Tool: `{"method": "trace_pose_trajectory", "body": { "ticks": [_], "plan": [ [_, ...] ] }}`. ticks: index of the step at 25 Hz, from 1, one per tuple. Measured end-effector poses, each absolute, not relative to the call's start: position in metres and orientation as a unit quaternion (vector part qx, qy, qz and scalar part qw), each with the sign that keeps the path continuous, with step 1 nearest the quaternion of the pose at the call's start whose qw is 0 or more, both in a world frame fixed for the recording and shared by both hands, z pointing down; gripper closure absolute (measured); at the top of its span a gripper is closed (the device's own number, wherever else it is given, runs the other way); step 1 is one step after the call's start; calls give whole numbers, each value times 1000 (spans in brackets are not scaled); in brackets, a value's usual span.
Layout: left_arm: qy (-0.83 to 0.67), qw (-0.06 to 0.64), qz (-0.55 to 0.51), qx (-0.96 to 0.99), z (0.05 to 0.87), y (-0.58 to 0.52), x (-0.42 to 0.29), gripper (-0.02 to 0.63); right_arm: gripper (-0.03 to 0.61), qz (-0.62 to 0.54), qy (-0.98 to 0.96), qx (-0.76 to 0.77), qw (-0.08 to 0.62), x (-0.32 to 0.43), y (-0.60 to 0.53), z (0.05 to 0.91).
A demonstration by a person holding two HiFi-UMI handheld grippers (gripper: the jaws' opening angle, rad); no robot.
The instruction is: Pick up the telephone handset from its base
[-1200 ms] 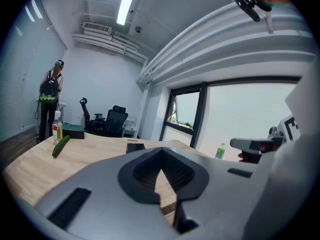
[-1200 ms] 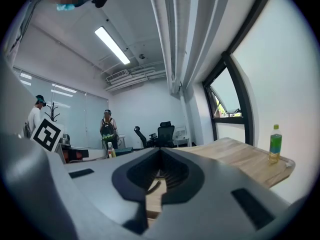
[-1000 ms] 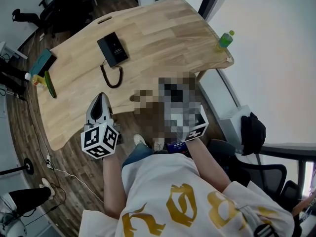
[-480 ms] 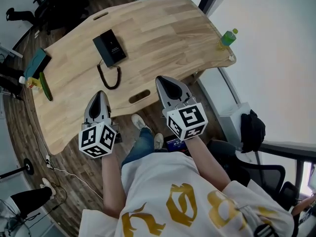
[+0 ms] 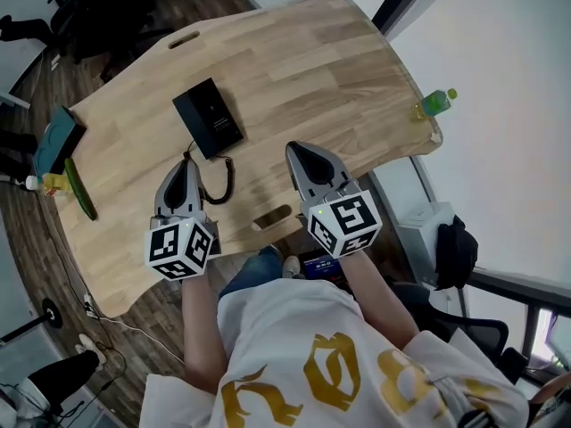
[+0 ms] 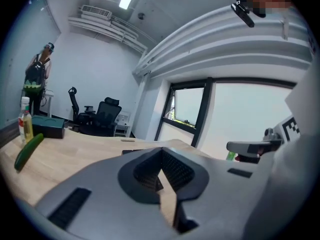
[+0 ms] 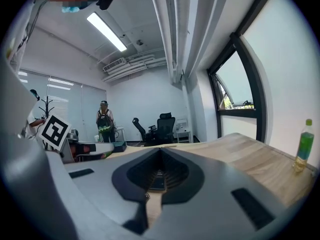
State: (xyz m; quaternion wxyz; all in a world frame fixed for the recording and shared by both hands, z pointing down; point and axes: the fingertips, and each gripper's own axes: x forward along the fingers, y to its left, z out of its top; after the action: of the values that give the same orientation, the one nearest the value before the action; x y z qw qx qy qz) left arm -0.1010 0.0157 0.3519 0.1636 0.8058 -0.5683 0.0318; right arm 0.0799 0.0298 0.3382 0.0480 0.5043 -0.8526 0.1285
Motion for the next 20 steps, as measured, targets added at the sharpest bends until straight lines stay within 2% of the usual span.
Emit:
{"method": "trace_pose_trajectory", "body": {
  "ticks": [11,20],
  "plan": [
    [-593,215,30,775,383,-41,-144,607,574,139,-854,497,75,39,-19,355],
    [-598,205,29,774,382,-48,-145,607,574,130,-862,483,82,27,-33,355]
  ]
}}
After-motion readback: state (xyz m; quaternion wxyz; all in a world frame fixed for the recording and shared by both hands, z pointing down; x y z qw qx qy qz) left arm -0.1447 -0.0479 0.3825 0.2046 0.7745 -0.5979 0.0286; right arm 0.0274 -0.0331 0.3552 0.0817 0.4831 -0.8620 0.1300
